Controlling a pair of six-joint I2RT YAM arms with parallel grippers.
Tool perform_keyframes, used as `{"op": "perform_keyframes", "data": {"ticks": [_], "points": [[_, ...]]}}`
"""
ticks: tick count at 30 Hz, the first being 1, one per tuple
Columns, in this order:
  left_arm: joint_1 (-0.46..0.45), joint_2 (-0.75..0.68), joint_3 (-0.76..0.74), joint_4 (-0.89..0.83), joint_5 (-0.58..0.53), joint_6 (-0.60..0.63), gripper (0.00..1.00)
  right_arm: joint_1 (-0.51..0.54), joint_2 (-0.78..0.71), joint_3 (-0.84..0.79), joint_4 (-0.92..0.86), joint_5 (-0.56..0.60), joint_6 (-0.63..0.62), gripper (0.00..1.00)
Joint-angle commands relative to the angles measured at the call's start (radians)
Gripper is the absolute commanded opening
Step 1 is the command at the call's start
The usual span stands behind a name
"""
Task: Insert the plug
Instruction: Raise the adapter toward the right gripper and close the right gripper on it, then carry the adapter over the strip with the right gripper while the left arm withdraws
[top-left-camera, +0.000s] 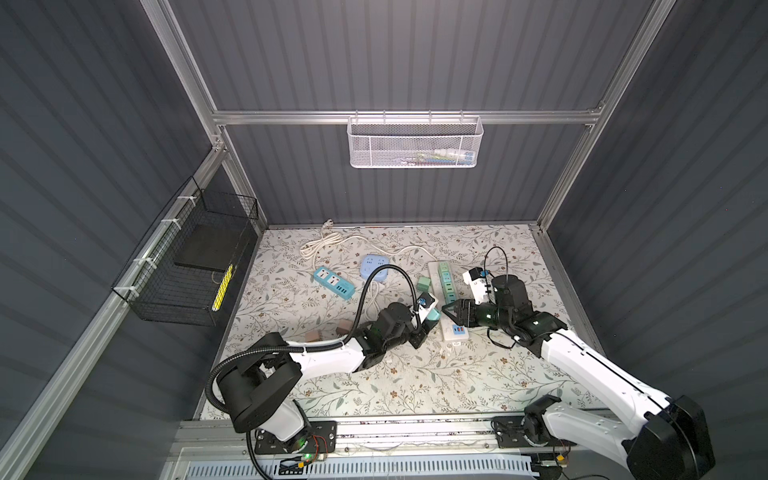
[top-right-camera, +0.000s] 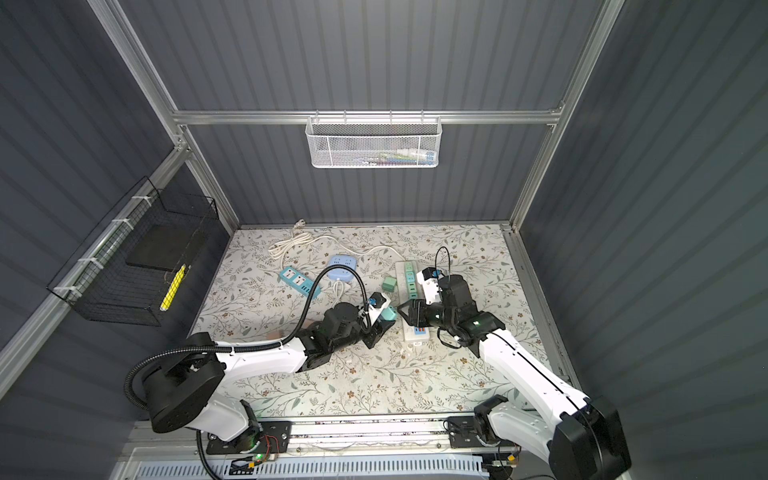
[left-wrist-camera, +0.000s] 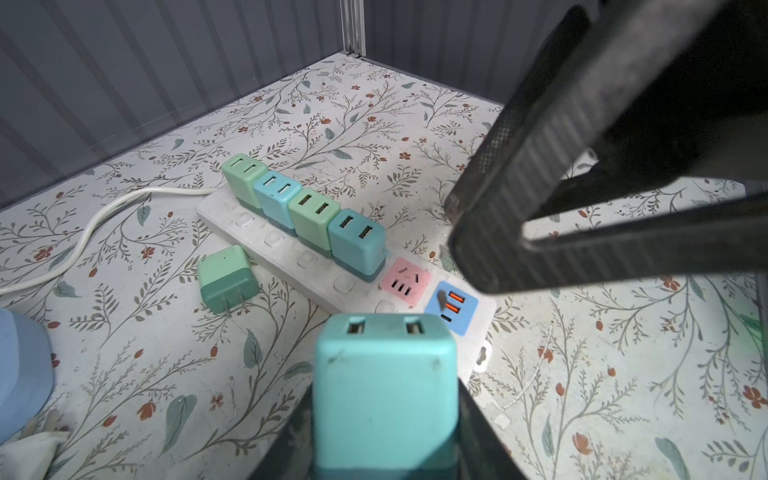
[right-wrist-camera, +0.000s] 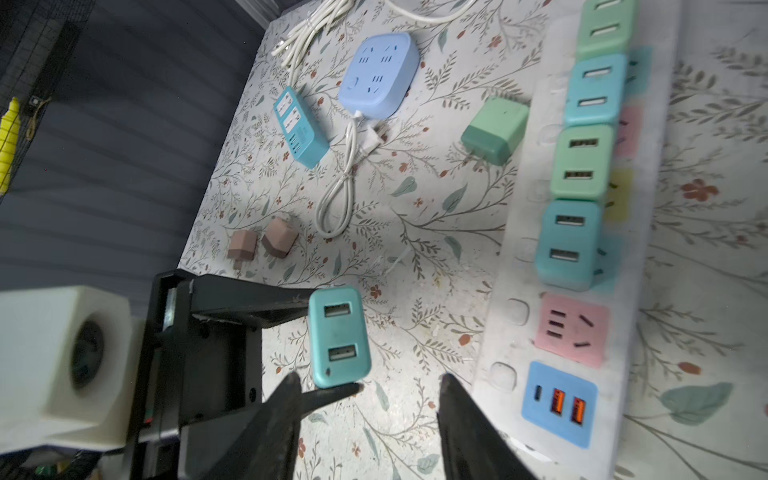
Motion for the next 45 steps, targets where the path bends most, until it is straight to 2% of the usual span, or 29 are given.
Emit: {"op": "perform_keyframes", "data": {"ticks": [1, 6, 19, 21, 23, 24, 29, 31, 34, 38, 42, 45], "points": [[-0.007, -0.027, 0.032, 0.010, 0.027, 0.025, 0.29, 0.012, 0.019, 0.032, 0.055, -0.098, 0.009, 0.54], [-0.010, -0.032, 0.046, -0.002, 0.043, 0.022, 0.29, 0.022, 0.096, 0.039, 0.073, -0.110, 0.012, 0.52], [-0.010, -0.031, 0.058, -0.012, 0.039, 0.021, 0.31, 0.050, 0.171, 0.059, 0.108, -0.127, 0.024, 0.30], [-0.009, -0.028, 0.060, -0.019, 0.036, 0.018, 0.36, 0.052, 0.160, 0.056, 0.106, -0.117, 0.024, 0.23], [-0.009, -0.026, 0.070, -0.040, 0.011, 0.004, 0.52, 0.051, 0.144, 0.050, 0.107, -0.093, 0.026, 0.20], [-0.009, -0.027, 0.075, -0.052, -0.004, -0.001, 0.56, 0.052, 0.139, 0.050, 0.104, -0.083, 0.025, 0.20], [-0.010, -0.097, 0.024, -0.067, -0.142, -0.073, 0.74, 0.053, 0.087, 0.038, 0.078, 0.035, 0.001, 0.16], [-0.009, -0.154, -0.022, -0.064, -0.237, -0.124, 0.80, 0.053, 0.061, 0.027, 0.059, 0.109, -0.016, 0.16], [-0.009, -0.237, -0.096, -0.065, -0.403, -0.254, 0.87, 0.054, 0.033, -0.009, 0.057, 0.214, -0.031, 0.15], [-0.008, -0.334, -0.166, -0.161, -0.601, -0.463, 0.99, 0.056, -0.051, -0.058, 0.058, 0.318, -0.042, 0.15], [-0.007, -0.421, -0.242, -0.204, -0.716, -0.586, 1.00, 0.061, -0.110, -0.109, 0.060, 0.415, -0.049, 0.15], [-0.006, -0.459, -0.262, -0.237, -0.775, -0.620, 1.00, 0.065, -0.135, -0.153, 0.076, 0.508, -0.048, 0.14]]}}
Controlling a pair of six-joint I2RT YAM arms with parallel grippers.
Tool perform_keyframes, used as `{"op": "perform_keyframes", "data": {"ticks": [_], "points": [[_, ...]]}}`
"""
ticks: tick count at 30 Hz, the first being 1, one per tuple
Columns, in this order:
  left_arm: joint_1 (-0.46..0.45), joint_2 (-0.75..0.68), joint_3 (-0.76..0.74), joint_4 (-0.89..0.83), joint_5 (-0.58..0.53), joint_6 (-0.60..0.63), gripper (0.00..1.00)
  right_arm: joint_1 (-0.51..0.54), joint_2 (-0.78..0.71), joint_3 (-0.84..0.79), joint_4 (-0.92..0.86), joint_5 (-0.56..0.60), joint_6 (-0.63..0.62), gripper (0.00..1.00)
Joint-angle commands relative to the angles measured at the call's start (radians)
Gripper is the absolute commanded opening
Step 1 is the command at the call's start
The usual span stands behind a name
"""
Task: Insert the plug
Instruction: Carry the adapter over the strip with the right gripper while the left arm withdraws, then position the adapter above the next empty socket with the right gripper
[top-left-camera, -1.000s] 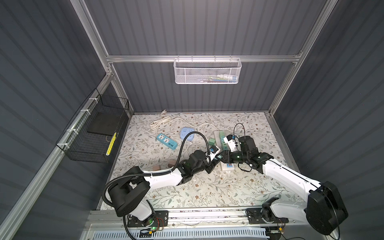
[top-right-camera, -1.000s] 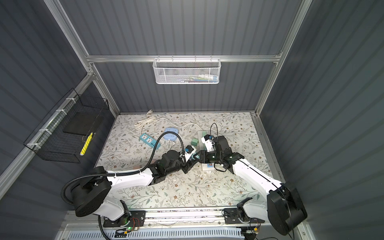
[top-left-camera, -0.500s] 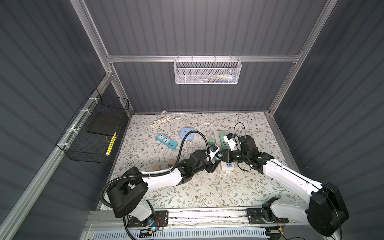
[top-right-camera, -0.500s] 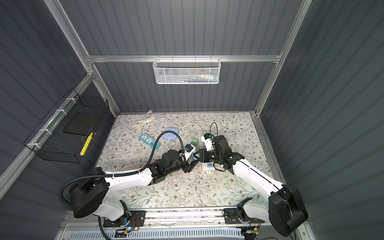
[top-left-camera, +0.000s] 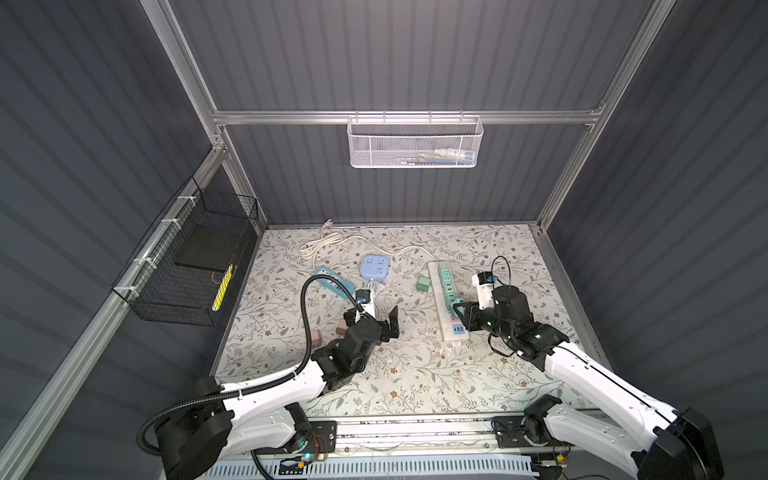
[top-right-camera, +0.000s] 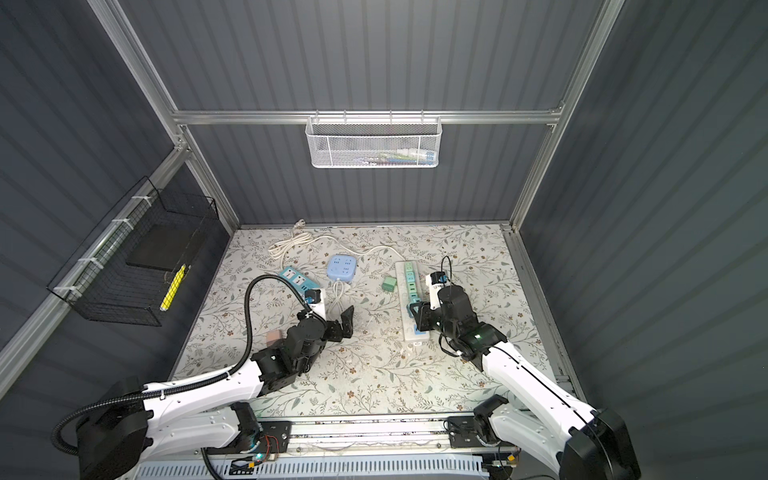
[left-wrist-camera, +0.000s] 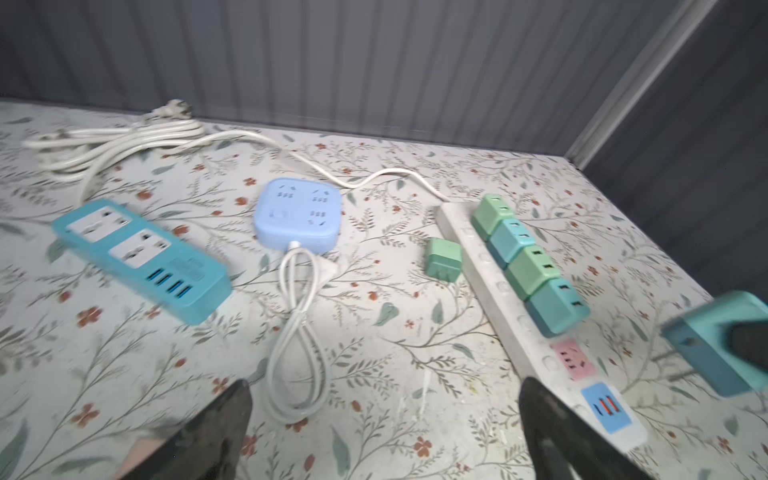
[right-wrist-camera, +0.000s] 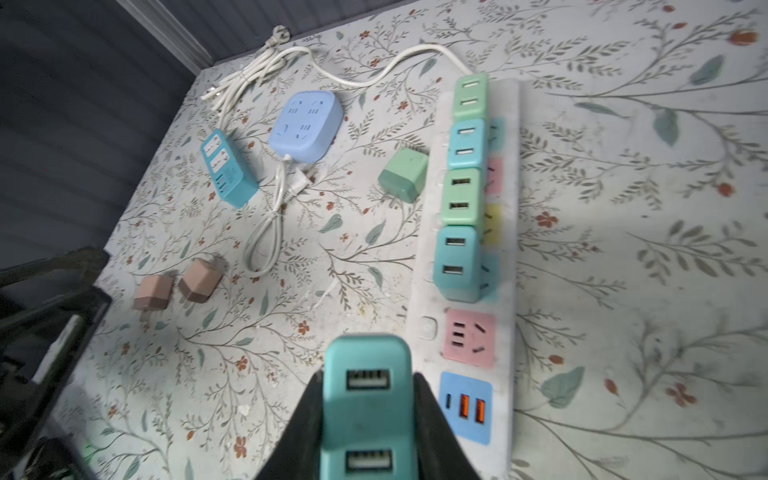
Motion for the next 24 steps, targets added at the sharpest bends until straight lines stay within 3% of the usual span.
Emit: {"op": "perform_keyframes", "data": {"ticks": [1, 9, 24], "points": [[0.002, -0.040, -0.020, -0.058, -0.136, -0.106, 1.00, 0.007, -0.019, -0.048, 0.031, 0.150, -0.015, 0.14], [0.002, -0.050, -0.023, -0.062, -0.113, -0.105, 1.00, 0.032, 0.078, -0.091, 0.150, 0.250, -0.020, 0.14], [0.001, -0.077, -0.042, -0.027, -0.071, -0.057, 1.00, 0.084, 0.282, -0.067, 0.270, 0.283, -0.050, 0.14]]}}
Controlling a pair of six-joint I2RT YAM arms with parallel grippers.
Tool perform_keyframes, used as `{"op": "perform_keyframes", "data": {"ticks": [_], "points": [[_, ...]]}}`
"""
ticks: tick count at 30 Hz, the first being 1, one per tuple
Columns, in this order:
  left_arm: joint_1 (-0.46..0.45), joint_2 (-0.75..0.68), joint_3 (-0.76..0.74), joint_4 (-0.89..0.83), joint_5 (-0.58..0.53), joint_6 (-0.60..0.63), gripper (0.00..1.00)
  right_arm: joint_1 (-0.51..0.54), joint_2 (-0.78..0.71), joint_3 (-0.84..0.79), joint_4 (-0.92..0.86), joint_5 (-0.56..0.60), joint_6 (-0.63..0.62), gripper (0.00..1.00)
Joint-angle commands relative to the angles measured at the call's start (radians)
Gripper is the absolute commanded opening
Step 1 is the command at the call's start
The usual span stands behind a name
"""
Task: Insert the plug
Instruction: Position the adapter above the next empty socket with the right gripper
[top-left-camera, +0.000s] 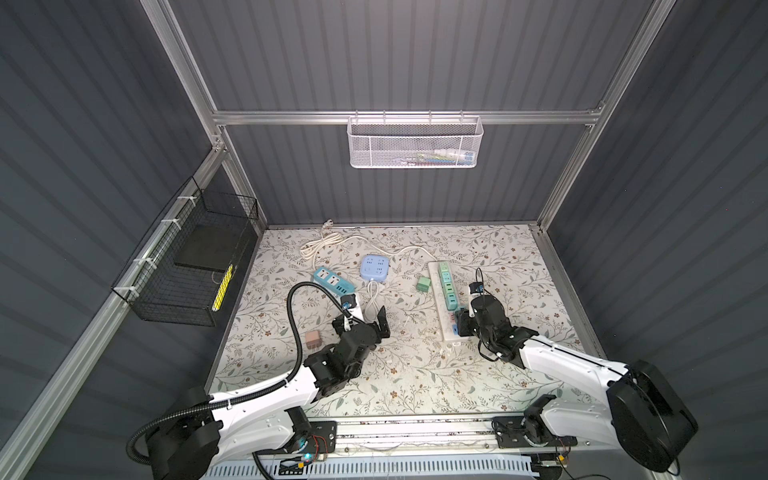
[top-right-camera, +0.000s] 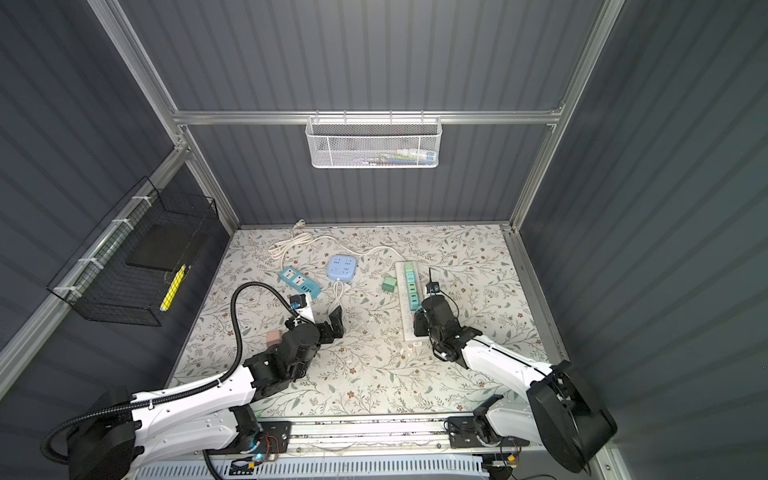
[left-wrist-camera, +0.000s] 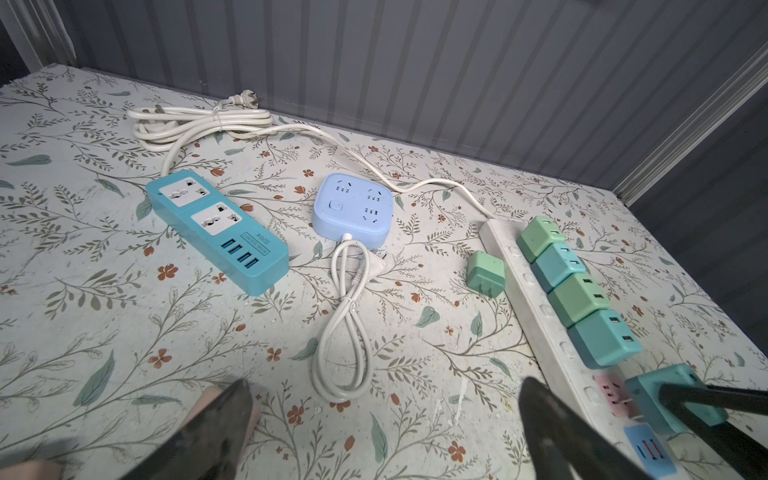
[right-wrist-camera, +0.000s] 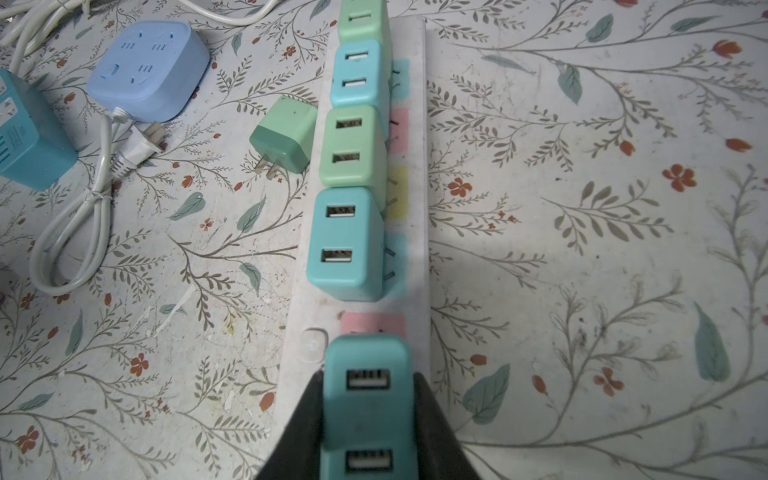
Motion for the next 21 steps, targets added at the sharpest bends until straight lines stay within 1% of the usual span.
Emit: {"op": "perform_keyframes", "data": {"ticks": [1, 9, 15, 18, 21], "points": [[0.000, -0.022, -0.015, 0.024, 0.007, 0.024, 1.00, 0.019, 0.025, 0.019, 0.047, 0.041, -0.006, 0.14], [0.001, -0.038, -0.022, 0.022, 0.016, 0.036, 1.00, 0.046, 0.075, 0.019, 0.075, 0.127, 0.009, 0.13], [0.001, -0.051, -0.032, 0.021, 0.010, 0.039, 1.00, 0.055, 0.089, 0.036, 0.038, 0.140, 0.007, 0.13], [0.002, -0.057, -0.034, 0.018, 0.008, 0.043, 1.00, 0.056, 0.089, 0.039, 0.022, 0.128, -0.001, 0.13], [0.002, -0.054, -0.037, 0.032, 0.007, 0.050, 1.00, 0.076, 0.124, 0.058, -0.002, 0.151, -0.010, 0.14]]}}
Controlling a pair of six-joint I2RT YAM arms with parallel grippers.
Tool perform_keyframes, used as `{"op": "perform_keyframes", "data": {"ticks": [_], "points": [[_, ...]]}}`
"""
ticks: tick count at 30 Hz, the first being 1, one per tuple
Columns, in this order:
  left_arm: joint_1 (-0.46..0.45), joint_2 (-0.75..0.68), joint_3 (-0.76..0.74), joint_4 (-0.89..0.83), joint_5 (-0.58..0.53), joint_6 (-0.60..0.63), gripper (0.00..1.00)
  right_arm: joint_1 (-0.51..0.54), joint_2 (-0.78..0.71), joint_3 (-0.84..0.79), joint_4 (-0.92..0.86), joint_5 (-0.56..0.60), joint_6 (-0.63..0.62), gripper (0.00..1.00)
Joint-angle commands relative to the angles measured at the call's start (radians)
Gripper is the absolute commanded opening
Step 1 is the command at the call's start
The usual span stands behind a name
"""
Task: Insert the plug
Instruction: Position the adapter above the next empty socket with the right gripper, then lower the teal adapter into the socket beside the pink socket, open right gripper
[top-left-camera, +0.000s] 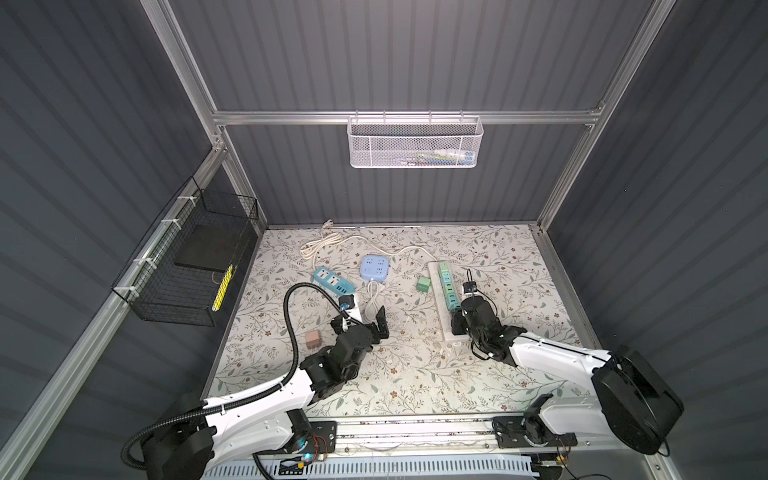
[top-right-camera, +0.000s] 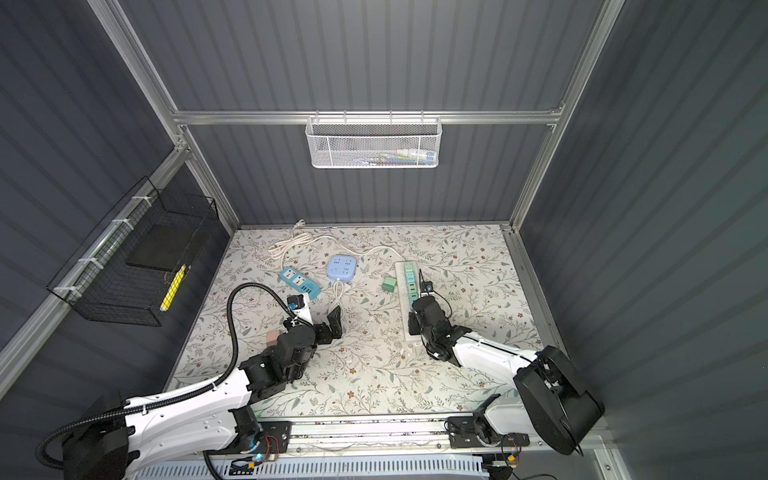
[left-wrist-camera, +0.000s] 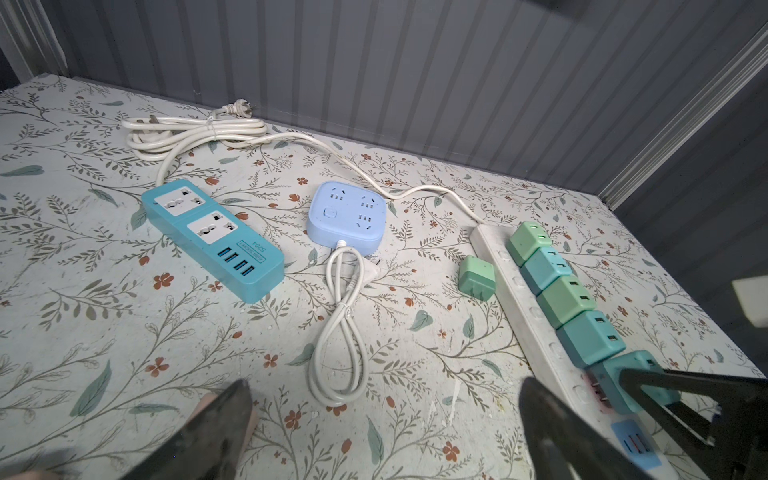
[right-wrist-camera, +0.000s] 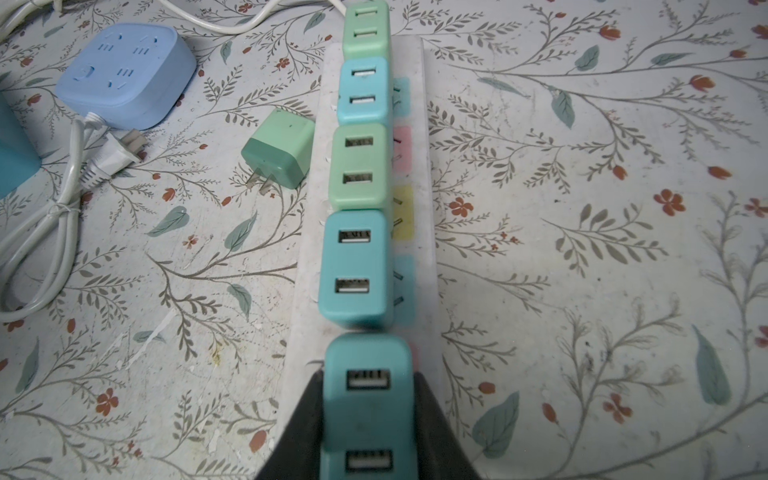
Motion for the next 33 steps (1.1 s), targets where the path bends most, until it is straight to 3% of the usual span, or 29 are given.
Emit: {"op": "perform_keyframes", "data": {"ticks": [1, 12, 20, 25, 27, 33], "points": [[0.003, -0.013, -0.016, 0.014, -0.008, 0.025, 1.00, 0.026, 0.042, 0.031, -0.056, 0.038, -0.013, 0.14], [0.003, -0.056, -0.021, -0.021, -0.014, 0.037, 1.00, 0.108, 0.209, 0.092, -0.152, 0.148, 0.071, 0.14], [0.003, -0.110, -0.033, -0.055, -0.014, 0.037, 1.00, 0.128, 0.276, 0.099, -0.154, 0.129, 0.139, 0.17], [0.003, -0.143, -0.032, -0.087, -0.013, 0.037, 1.00, 0.128, 0.196, 0.120, -0.184, 0.108, 0.132, 0.30], [0.003, -0.160, -0.027, -0.107, -0.013, 0.037, 1.00, 0.126, 0.148, 0.140, -0.202, 0.095, 0.126, 0.43], [0.003, -0.228, -0.036, -0.149, -0.022, 0.023, 1.00, 0.113, 0.003, 0.240, -0.293, 0.074, 0.085, 0.62]]}}
